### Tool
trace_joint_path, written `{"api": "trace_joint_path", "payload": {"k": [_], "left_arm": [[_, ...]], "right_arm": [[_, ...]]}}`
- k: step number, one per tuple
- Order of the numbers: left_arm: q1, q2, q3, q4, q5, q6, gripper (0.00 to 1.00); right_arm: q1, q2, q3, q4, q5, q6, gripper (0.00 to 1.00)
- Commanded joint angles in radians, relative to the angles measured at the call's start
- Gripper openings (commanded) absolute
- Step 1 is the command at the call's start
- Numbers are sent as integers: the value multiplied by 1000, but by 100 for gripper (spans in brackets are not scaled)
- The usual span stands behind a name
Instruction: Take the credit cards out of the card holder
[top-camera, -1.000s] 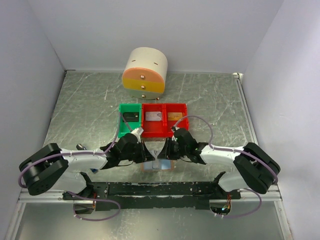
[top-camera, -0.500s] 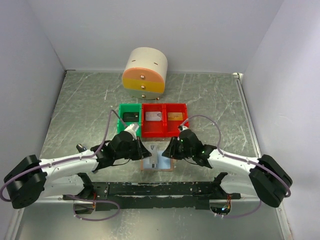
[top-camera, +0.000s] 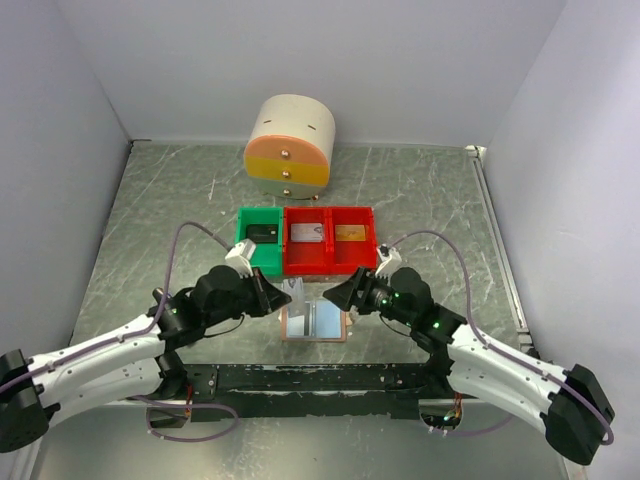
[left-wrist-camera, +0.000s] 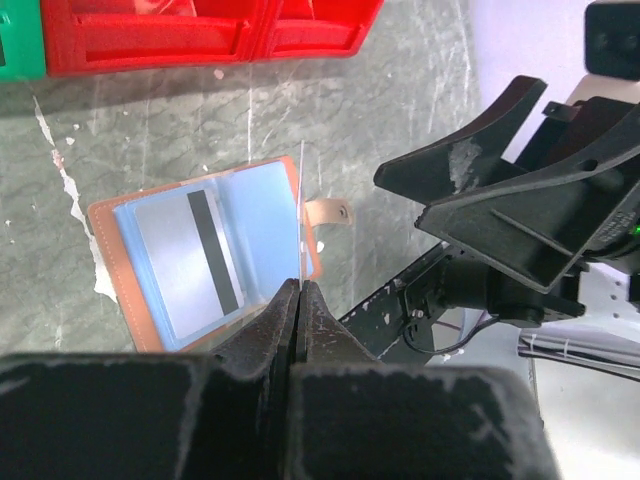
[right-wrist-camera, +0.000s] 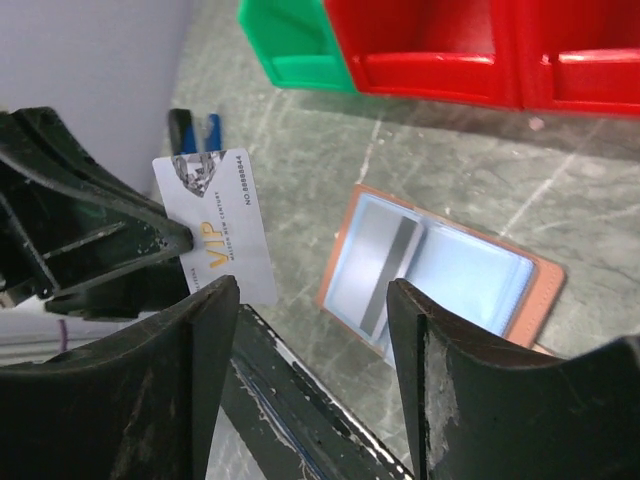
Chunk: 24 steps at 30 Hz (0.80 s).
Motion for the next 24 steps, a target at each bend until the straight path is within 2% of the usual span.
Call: {"api": "trace_joint_path", "payload": {"k": [1, 8, 13, 20, 24], "left_arm": [[20, -79, -38, 34, 11, 45, 7], [125, -86, -151, 264, 243, 38, 7], [161, -98, -224, 468, 370, 23, 7], [163, -116, -195, 469, 461, 89, 7], [163, -106, -215, 536, 485, 73, 7]], "right_arm": [[1, -72, -65, 183, -63, -5, 62], [1, -74, -46, 197, -157, -31, 63], [1, 20, -70, 373, -290, -2, 61], [0, 136, -41, 485, -384, 14, 59], [1, 173, -30, 551, -452, 24, 55]]}}
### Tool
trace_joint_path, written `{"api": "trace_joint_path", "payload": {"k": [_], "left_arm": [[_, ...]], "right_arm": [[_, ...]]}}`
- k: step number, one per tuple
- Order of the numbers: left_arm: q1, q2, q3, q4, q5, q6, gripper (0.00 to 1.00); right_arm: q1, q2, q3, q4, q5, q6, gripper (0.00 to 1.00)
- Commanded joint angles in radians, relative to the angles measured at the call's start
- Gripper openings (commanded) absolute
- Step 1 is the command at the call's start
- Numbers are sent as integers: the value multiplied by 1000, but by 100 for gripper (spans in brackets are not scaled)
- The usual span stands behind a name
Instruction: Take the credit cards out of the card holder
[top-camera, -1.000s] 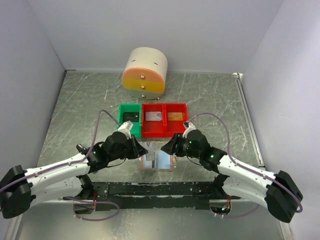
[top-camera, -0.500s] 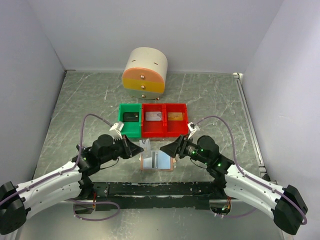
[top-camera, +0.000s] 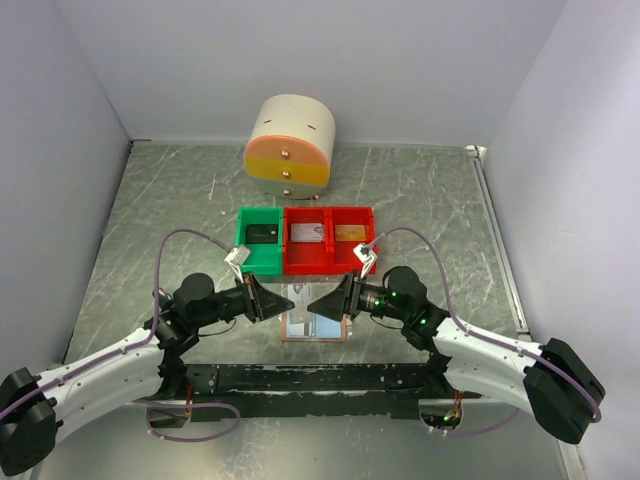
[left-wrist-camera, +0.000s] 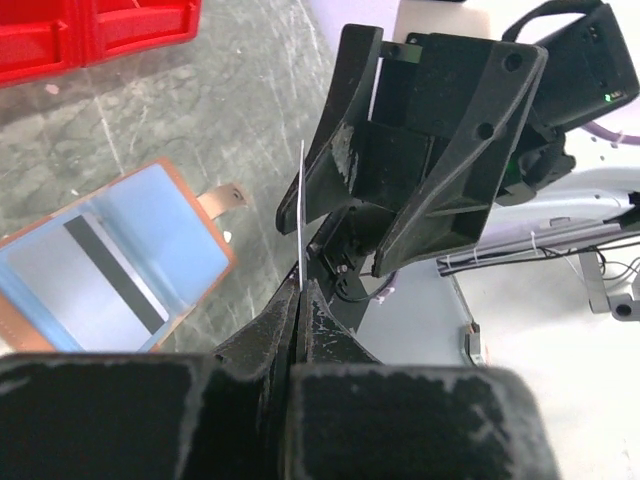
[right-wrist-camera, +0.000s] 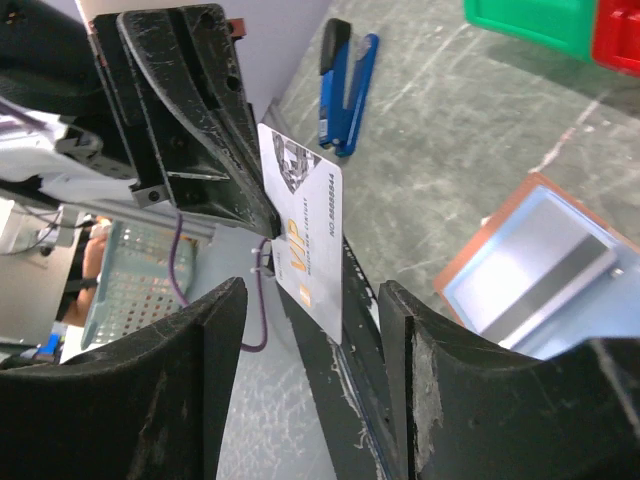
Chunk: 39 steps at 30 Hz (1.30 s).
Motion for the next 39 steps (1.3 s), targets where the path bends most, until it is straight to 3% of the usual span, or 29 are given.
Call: {"api": "trace_joint_path", "payload": {"k": [1, 20, 29, 32, 34, 39], "left_arm": [[8, 4, 6, 128, 74, 9, 7], [7, 46, -17, 252, 162, -4, 7], [7, 34, -12, 228, 158, 1, 7], [8, 32, -5, 219, 159, 7, 8], [7, 29, -3, 218, 156, 7, 15], [7, 17, 10, 156, 123, 18, 47]], "right_arm": [[2, 28, 36, 138, -114, 11, 53], [2, 61, 9, 302, -170, 70, 12], [0, 48, -2, 313, -170, 80, 0], [1, 45, 4, 301, -169, 80, 0], [1, 44, 11, 284, -166, 73, 0], [0, 26, 19, 225, -141, 50, 0]]}}
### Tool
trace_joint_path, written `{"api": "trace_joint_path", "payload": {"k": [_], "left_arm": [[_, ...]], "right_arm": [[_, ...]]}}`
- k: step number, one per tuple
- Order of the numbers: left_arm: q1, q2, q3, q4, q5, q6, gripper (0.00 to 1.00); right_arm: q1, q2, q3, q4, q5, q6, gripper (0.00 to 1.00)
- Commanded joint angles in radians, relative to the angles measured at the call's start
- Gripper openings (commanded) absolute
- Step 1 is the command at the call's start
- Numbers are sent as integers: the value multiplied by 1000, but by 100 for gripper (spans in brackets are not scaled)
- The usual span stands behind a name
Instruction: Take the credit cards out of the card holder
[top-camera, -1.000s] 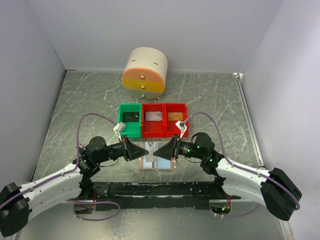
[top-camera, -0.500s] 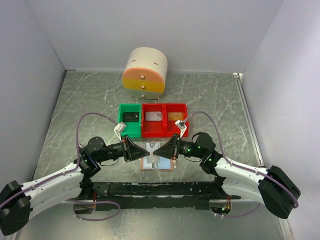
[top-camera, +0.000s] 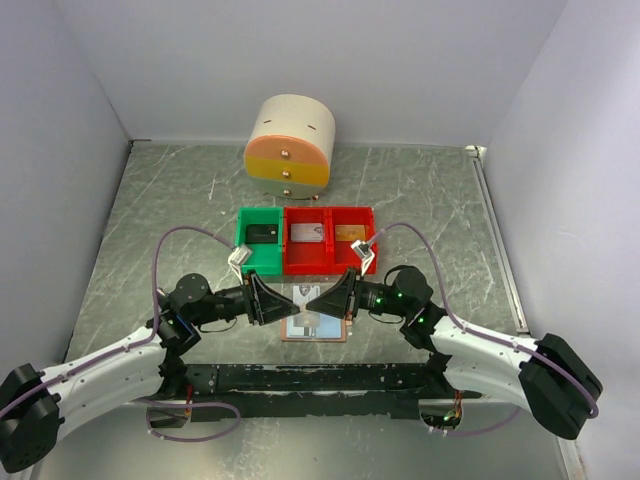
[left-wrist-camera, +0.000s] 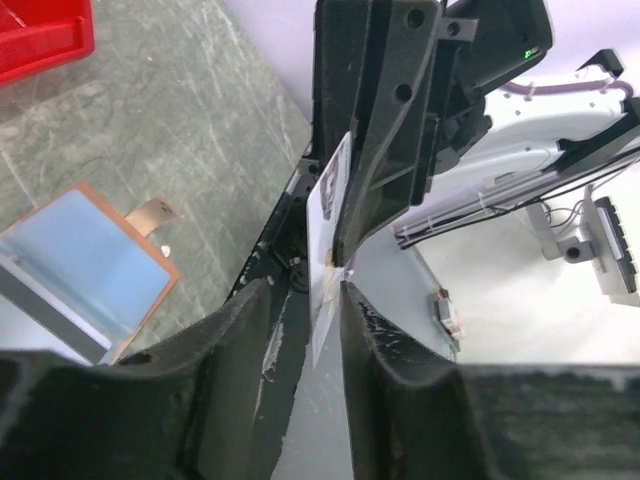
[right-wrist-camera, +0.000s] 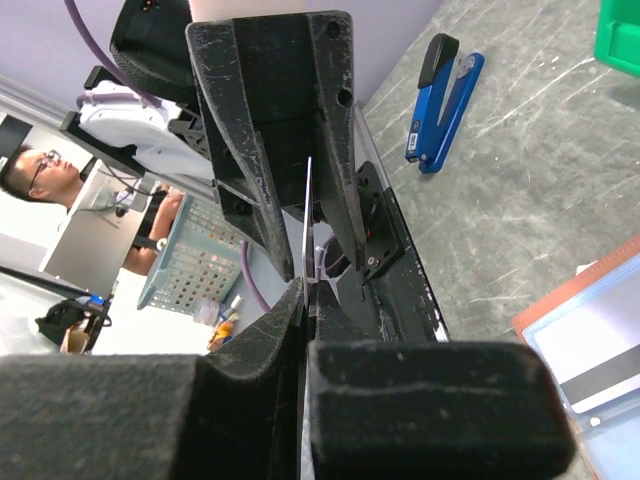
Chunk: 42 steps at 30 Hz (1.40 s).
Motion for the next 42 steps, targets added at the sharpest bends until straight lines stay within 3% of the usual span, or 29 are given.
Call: {"api": "trace_joint_path", "payload": {"k": [1, 6, 9, 17, 24, 39, 42], "left_arm": [[7, -21, 21, -57, -29, 28, 54], [7, -55, 63, -215, -141, 50, 83], [7, -100, 89, -344, -253, 49, 91], [7, -186, 185, -747, -517, 60, 93], [6, -145, 274, -967, -656, 77, 94], [6, -217, 296, -1069, -706, 108, 99], [7, -169, 296, -1071, -712, 94, 100]], "right_arm": [[1, -29, 14, -39, 14, -32, 0], [2, -51, 32, -136, 54, -70, 0], [2, -77, 50, -240, 113, -108, 0], [2, -180, 89, -485, 337, -191, 0], [1, -139, 167, -606, 492, -266, 0], [3, 308, 685, -927, 622, -675, 0], [14, 397, 761, -955, 731, -783, 0]]}}
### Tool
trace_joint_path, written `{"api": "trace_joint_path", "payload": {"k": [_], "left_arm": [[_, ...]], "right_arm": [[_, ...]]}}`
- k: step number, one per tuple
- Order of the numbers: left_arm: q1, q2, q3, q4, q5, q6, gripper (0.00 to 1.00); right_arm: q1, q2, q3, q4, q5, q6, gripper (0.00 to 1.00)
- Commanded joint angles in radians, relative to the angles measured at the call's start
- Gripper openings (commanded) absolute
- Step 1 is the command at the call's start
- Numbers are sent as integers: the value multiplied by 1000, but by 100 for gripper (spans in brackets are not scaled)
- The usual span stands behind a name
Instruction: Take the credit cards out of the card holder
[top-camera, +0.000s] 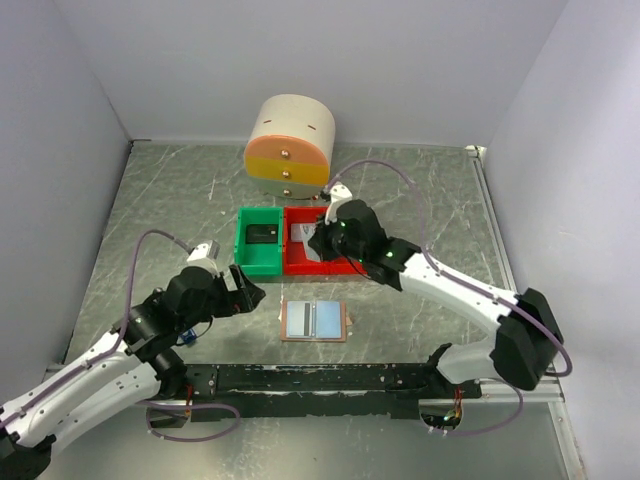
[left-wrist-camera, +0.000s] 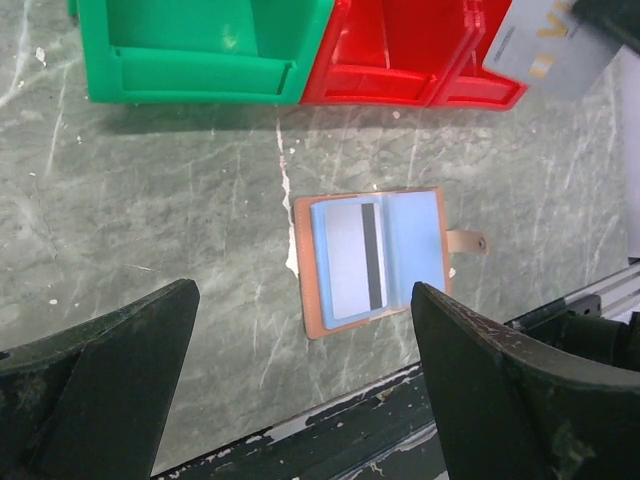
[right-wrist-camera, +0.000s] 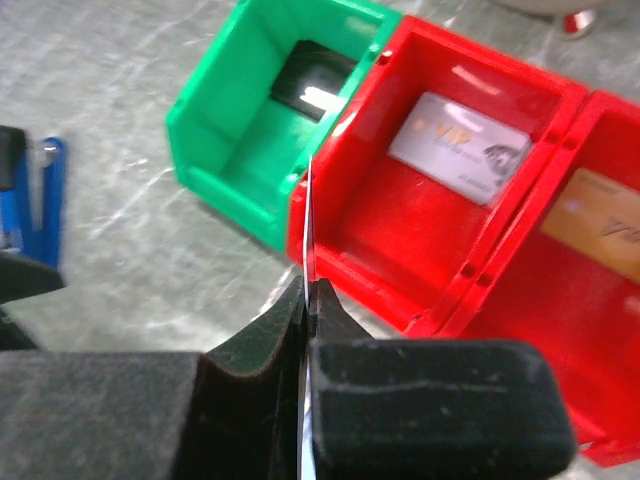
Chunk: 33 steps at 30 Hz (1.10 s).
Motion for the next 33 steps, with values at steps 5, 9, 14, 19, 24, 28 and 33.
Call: {"api": "trace_joint_path", "payload": {"k": [5, 9, 14, 19, 24, 28, 33], "left_arm": [[7, 99, 52, -59, -86, 1, 100], [7, 102, 56, -37, -95, 17, 100], [8, 120, 53, -14, -97, 18, 100], [10, 128, 70, -41, -127, 8, 99], [13, 124, 80, -74, -178, -11, 100], [20, 119, 85, -67, -185, 0, 100], [39, 135, 89, -66, -170, 13, 99]], "right_arm": [[51, 188, 158, -55, 198, -452, 0], [118, 261, 161, 32, 386, -681, 0], [161, 401, 201, 115, 566, -866, 0], [154, 457, 189, 205, 490, -1029, 0], [128, 501, 203, 215, 460, -1085, 0], [109, 533, 222, 197, 425, -1097, 0], [80, 559, 219, 234, 393, -1136, 0]]}}
